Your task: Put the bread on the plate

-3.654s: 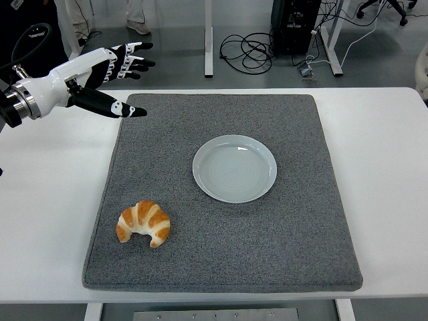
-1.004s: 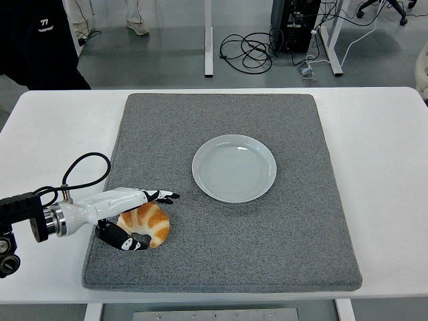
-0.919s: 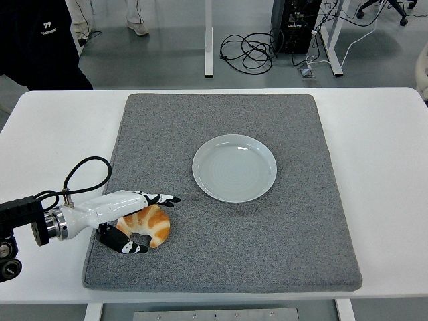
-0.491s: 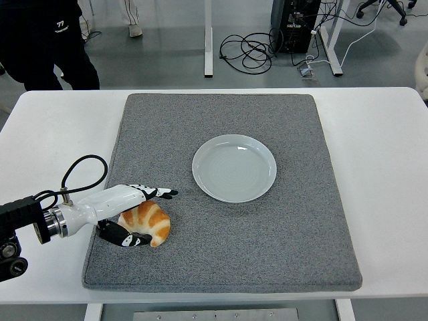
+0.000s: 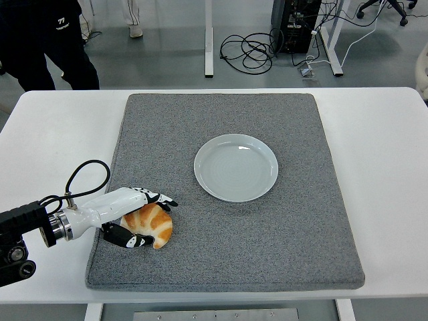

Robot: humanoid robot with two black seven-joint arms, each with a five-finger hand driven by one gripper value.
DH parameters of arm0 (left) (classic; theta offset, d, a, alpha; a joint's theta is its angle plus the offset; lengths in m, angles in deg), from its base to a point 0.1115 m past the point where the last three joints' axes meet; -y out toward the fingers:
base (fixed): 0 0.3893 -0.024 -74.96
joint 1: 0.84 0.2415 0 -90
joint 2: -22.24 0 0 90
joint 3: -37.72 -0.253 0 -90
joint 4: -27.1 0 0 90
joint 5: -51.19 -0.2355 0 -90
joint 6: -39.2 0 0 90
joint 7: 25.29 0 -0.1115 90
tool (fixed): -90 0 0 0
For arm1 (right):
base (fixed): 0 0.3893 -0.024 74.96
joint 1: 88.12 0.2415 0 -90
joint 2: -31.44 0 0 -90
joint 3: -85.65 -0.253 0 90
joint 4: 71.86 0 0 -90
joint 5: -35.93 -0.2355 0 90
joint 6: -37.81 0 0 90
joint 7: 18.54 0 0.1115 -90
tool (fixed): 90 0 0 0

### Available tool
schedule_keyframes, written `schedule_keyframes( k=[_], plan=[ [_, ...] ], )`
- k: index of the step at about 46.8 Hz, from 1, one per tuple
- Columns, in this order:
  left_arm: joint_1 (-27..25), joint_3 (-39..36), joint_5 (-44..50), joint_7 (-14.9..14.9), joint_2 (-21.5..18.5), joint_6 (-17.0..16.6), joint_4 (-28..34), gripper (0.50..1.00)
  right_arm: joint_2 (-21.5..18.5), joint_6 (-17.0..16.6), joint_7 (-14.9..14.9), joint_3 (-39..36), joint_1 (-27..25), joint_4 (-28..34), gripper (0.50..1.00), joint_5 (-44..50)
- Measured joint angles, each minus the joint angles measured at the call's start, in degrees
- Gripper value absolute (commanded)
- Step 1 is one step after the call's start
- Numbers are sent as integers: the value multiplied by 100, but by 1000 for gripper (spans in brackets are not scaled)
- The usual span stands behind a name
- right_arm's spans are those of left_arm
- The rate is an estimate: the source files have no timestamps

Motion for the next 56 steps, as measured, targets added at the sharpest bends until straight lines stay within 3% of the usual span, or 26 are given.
schedule_keyframes(
  k=[10, 29, 41, 56],
  plan=[
    [-100, 51, 35, 2, -36, 6, -1, 500, 0, 0, 0, -1, 5, 0, 1000, 0],
    [-404, 260, 525, -60, -130, 87, 8, 500, 0, 0, 1, 6, 9, 0, 1000, 0],
    [-462, 283, 651, -46, -232, 358, 17, 500, 0, 0, 2, 1, 9, -1, 1000, 0],
    [-626, 597, 1578, -27, -691, 646, 54, 500, 0, 0, 1, 0, 9, -1, 1000, 0]
  ],
)
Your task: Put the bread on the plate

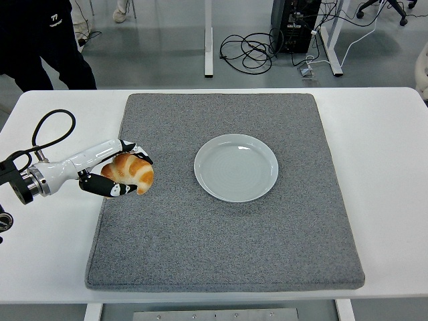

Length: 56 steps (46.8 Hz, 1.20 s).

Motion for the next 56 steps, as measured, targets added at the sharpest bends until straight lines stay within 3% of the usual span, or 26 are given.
schedule_keyframes(
  k=[15, 25, 39, 56],
  plan=[
    [-100, 1129, 580, -105, -346, 966, -79, 500, 0, 0, 1, -8, 0, -25, 1000, 0],
    [-661, 1240, 1113, -491, -266, 1222, -340, 500, 0, 0, 1, -8, 0, -27, 1000, 0],
    [-1027, 1206, 1196, -915, 797, 1230, -868, 500, 0, 0, 1, -7, 2, -35, 1000, 0],
    [-1738, 677, 1156, -1125, 2414, 1217, -1631, 500, 0, 0, 2, -8, 1, -40, 1000, 0]
  ],
)
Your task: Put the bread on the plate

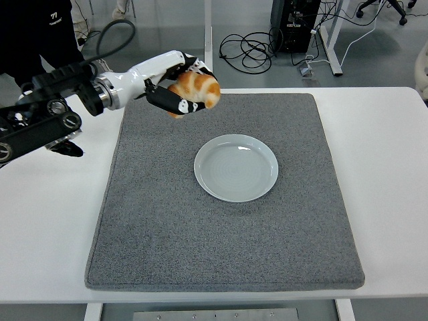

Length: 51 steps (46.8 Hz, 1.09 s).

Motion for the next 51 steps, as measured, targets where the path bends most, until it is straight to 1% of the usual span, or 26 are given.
schedule_keyframes(
  k=[3, 7, 14, 19, 27, 33, 44, 51],
  plan=[
    [-98, -127, -16, -2, 300, -7, -100, 500, 0, 0, 0, 0, -2, 0, 1000, 0],
    [-209, -296, -68, -1, 535, -11, -202, 500, 0, 0, 0, -1, -4, 3, 1000, 0],
    [-423, -742, -131, 11, 762, -31, -405, 500, 0, 0, -1, 0, -2, 4, 1000, 0],
    [-409, -872, -393, 52, 950, -34, -692, 500, 0, 0, -1, 4, -5, 12, 1000, 0],
    [-231, -874, -938, 162, 1275, -80, -1035, 500, 0, 0, -1, 7, -8, 22, 1000, 0],
    [-40, -878, -1134, 264, 1354, -280, -1118, 500, 0, 0, -2, 9, -9, 22, 1000, 0],
    [423, -910, -1613, 656, 1586, -622, -1535, 500, 0, 0, -1, 7, -10, 23, 1000, 0],
    [592, -1022, -1640, 947, 1856, -829, -1945, 500, 0, 0, -1, 6, -9, 23, 1000, 0]
  ],
)
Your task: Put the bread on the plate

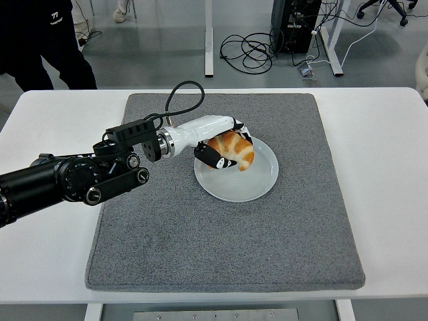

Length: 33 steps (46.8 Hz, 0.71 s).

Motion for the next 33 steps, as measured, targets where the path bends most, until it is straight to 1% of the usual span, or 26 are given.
schedule_keyframes(
  k=[5, 17, 24, 33],
  plan=[
    [78, -49, 5, 131, 141, -53, -228, 500, 0, 0, 0, -2, 0, 0, 1000, 0],
    [190, -174, 26, 254, 233, -81, -436, 500, 0, 0, -1, -4, 0, 0, 1000, 0],
    [245, -339, 27, 307, 248, -253, -496, 500, 0, 0, 0, -5, 0, 0, 1000, 0],
    [262, -488, 53, 469, 310, -380, -683, 500, 0, 0, -1, -5, 0, 0, 1000, 0]
  ],
)
